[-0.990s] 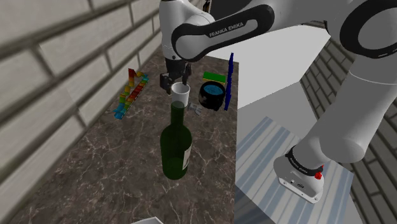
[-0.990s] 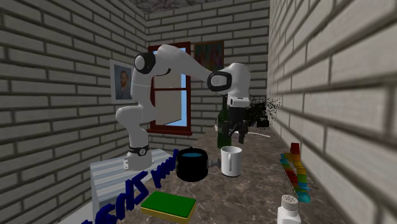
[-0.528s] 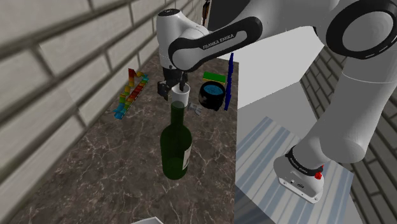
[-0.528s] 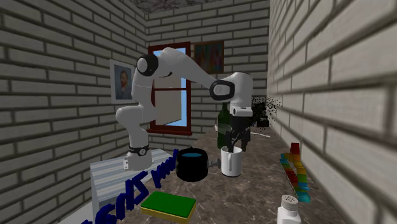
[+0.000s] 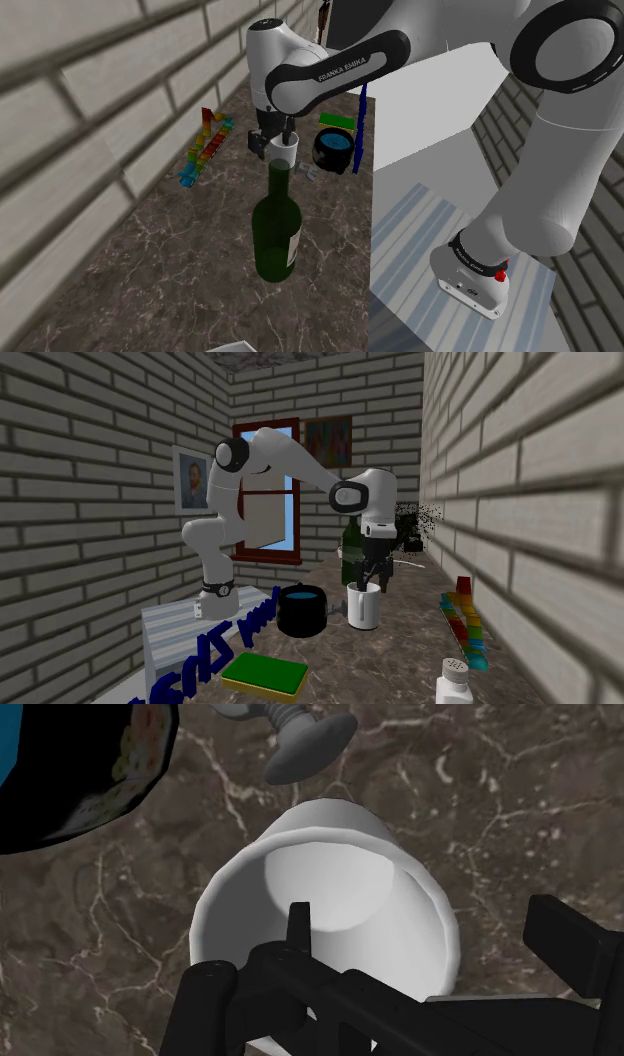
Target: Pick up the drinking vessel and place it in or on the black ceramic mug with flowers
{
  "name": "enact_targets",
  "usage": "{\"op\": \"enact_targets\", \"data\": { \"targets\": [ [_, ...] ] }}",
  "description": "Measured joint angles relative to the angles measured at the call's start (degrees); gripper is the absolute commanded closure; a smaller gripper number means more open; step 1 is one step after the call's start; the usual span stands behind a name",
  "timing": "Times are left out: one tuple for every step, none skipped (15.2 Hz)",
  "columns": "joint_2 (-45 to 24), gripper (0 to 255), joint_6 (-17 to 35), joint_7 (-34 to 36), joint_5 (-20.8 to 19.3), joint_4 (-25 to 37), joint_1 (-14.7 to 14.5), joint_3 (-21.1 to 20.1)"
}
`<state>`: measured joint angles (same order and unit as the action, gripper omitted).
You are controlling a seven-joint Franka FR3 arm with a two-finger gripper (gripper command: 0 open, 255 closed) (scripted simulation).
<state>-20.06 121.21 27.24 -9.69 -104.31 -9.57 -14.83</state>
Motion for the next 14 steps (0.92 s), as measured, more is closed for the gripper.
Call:
{"op": "enact_targets", "data": {
  "targets": [
    [0.0, 255, 0.0, 0.0, 0.0, 0.0, 0.0, 0.0],
    [0.0, 255, 0.0, 0.0, 0.0, 0.0, 0.0, 0.0],
    [0.0, 255, 0.0, 0.0, 0.0, 0.0, 0.0, 0.0],
    [0.0, 255, 0.0, 0.0, 0.0, 0.0, 0.0, 0.0],
    [0.0, 255, 0.0, 0.0, 0.0, 0.0, 0.0, 0.0],
    [-0.01, 255, 0.0, 0.0, 0.0, -0.01, 0.0, 0.0],
    [-0.01, 255, 0.0, 0.0, 0.0, 0.0, 0.0, 0.0],
    [-0.01, 255, 0.0, 0.0, 0.0, 0.0, 0.0, 0.0],
    [-0.01, 255, 0.0, 0.0, 0.0, 0.0, 0.0, 0.0],
    [-0.01, 255, 0.0, 0.0, 0.0, 0.0, 0.0, 0.0],
    [-0.01, 255, 0.0, 0.0, 0.0, 0.0, 0.0, 0.0],
    [0.15, 255, -0.24, -0.06, 0.06, 0.09, 0.03, -0.02],
    [0.53, 255, -0.69, -0.06, 0.19, 0.16, 0.0, -0.1],
    [0.7, 255, -1.25, -0.21, 0.28, 0.57, 0.04, -0.12]
  ]
}}
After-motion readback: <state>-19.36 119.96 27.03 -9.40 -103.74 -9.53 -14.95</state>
